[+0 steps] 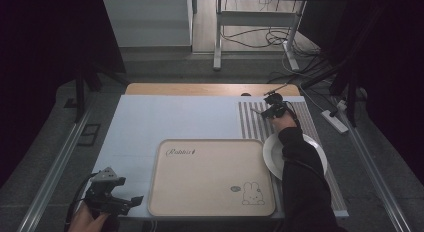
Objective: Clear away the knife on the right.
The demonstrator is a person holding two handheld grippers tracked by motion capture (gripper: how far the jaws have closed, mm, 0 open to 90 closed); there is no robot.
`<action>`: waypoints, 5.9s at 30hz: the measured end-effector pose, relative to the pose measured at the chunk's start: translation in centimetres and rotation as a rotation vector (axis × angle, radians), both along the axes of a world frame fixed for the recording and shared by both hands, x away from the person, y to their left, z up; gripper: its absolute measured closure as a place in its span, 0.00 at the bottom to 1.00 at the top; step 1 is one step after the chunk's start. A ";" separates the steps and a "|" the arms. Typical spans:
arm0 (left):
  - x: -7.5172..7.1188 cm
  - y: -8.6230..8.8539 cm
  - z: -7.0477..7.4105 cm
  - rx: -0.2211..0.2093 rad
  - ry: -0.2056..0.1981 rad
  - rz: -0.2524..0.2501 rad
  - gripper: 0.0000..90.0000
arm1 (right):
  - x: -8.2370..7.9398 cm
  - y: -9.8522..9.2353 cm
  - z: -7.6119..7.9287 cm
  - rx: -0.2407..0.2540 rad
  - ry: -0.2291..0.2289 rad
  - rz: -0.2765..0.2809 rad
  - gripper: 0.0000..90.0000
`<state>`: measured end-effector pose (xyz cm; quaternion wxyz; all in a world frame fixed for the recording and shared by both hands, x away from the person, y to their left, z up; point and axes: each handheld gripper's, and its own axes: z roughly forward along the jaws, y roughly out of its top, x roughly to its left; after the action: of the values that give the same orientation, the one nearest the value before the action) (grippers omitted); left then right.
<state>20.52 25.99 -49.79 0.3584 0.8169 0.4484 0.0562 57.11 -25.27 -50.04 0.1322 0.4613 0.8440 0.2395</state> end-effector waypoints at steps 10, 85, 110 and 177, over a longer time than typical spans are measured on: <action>0.0 0.0 0.0 0.003 -0.002 -0.002 0.03 | 1.4 -1.0 0.0 -0.044 -0.044 -0.102 1.00; 0.1 -0.2 0.0 0.012 0.006 0.004 0.03 | -3.0 -8.9 4.0 -0.105 0.062 0.011 0.90; 0.2 -0.2 0.0 0.022 0.011 0.002 0.03 | -8.8 -5.5 5.5 0.043 0.003 0.102 0.90; 0.2 -0.4 0.0 0.032 0.012 -0.003 0.03 | -25.7 4.2 0.8 0.029 0.116 0.405 0.88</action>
<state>20.71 25.63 -49.82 0.3428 0.8233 0.4486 0.0579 31.37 -21.10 -49.21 0.0260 0.2972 0.9221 0.2465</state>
